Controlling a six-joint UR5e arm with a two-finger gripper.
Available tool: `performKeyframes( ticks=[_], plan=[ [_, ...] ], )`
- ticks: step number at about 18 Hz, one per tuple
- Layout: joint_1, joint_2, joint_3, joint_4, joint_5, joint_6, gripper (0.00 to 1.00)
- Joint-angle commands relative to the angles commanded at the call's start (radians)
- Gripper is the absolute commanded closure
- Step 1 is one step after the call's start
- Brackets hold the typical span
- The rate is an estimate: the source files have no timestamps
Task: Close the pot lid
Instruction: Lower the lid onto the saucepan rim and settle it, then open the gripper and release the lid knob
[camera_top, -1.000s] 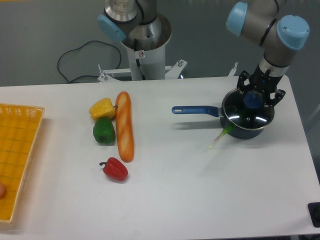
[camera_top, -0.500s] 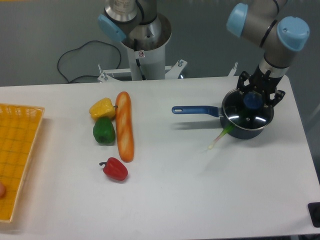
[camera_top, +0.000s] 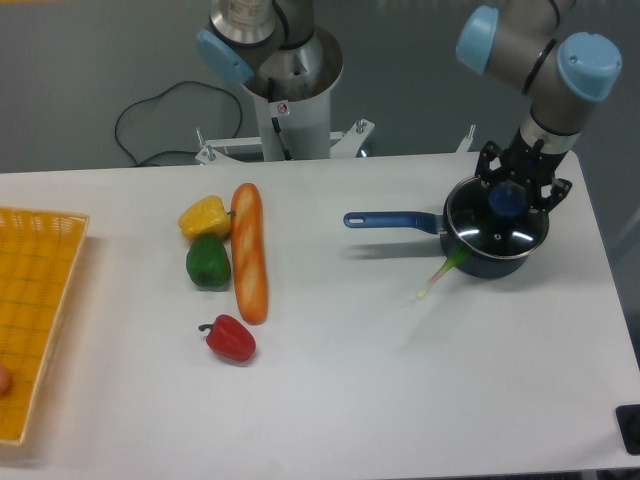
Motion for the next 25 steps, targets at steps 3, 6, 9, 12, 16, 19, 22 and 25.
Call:
performKeyframes(
  ticks=[3, 6, 9, 12, 16, 19, 22, 25],
  plan=[
    [-0.002, 0.002, -0.002, 0.000, 0.000, -0.002, 0.53],
    [-0.002, 0.002, -0.002, 0.000, 0.000, -0.002, 0.51],
    [-0.003, 0.002, -0.002, 0.000, 0.000, -0.002, 0.39],
    [-0.003, 0.002, -0.002, 0.000, -0.002, 0.000, 0.24],
    [-0.003, 0.002, -0.002, 0.000, -0.002, 0.000, 0.19],
    [-0.003, 0.002, -0.002, 0.000, -0.002, 0.000, 0.10],
    [-0.003, 0.002, 0.000, 0.000, -0.002, 0.000, 0.01],
    [-0.002, 0.003, 0.002, 0.000, -0.003, 0.003, 0.00]
  ],
)
